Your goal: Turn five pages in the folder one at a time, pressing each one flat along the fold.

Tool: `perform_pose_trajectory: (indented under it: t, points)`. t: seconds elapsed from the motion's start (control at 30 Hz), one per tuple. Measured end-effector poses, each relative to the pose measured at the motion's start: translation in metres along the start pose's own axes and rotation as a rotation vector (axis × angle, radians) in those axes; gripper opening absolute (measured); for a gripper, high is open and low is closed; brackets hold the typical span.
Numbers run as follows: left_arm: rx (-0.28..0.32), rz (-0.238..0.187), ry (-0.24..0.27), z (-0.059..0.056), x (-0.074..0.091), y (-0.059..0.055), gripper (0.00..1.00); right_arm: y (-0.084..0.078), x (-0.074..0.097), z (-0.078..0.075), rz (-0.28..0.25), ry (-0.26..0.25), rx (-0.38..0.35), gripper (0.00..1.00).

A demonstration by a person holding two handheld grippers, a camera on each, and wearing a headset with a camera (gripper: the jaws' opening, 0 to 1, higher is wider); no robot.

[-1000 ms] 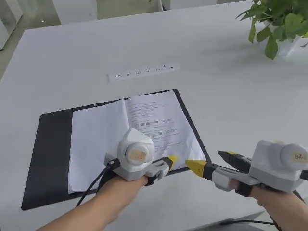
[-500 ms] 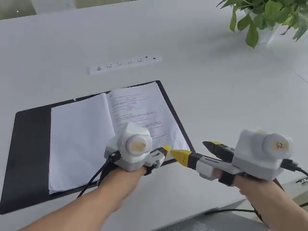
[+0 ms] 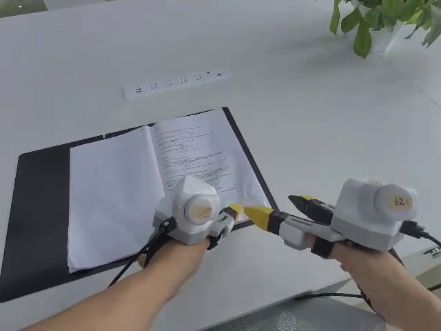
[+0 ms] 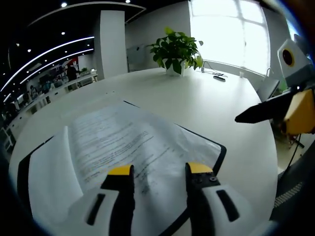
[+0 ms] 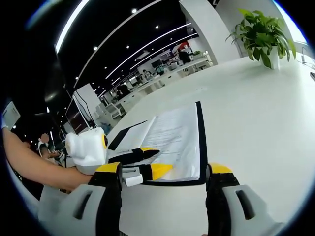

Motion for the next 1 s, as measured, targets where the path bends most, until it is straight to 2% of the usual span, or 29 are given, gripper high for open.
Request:
perform_pose_trajectory:
  t: [0.13, 0.27, 0.37, 0.47, 0.53, 0.63, 0.67, 0.7, 0.8, 1.0]
  points:
    - [0.001, -0.006, -0.001, 0.0, 0.0, -0.001, 0.39, -0.001, -0.001, 0.0, 0.001, 0.0, -0.007, 0.68]
    - [-0.009, -0.008, 0.026, 0.004, 0.001, -0.001, 0.2, -0.001, -0.002, 0.0, 0.005, 0.003, -0.006, 0.68]
    - [-0.018, -0.005, 0.023, 0.004, 0.001, -0.001, 0.17, -0.001, -0.004, 0.0, 0.007, 0.004, -0.001, 0.68]
    - [-0.038, 0.013, 0.05, 0.01, 0.0, 0.0, 0.07, -0.002, -0.007, 0.0, 0.015, 0.002, -0.005, 0.67]
    - [-0.055, 0.02, 0.044, 0.01, 0.0, 0.0, 0.06, -0.002, -0.008, 0.0, 0.015, 0.003, -0.004, 0.66]
    - [-0.041, 0.02, 0.047, 0.011, 0.0, 0.001, 0.03, -0.003, -0.012, 0.0, 0.026, 0.004, 0.008, 0.64]
    - [-0.025, 0.014, 0.052, 0.012, -0.001, 0.0, 0.03, -0.003, -0.013, 0.0, 0.028, 0.007, 0.011, 0.63]
    - [0.016, -0.002, 0.055, 0.013, -0.001, 0.0, 0.03, -0.002, -0.016, 0.0, 0.03, 0.009, 0.011, 0.63]
    - [0.028, -0.011, 0.055, 0.013, 0.0, -0.001, 0.02, 0.001, -0.021, 0.001, 0.029, 0.016, 0.015, 0.58]
    - [0.022, -0.012, 0.056, 0.013, 0.0, 0.0, 0.02, 0.002, -0.038, -0.002, 0.048, 0.018, 0.004, 0.52]
Point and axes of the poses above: the centre of the closed fingertips' face, and the gripper's own axes: x roughly backward along the fingers, z roughly to its left, y roughly out of its top, the point moved 10 cm from there along x, roughly backward along the fingers, and after that the axes turned 12 degrees about -y, right-handed, at the moved point
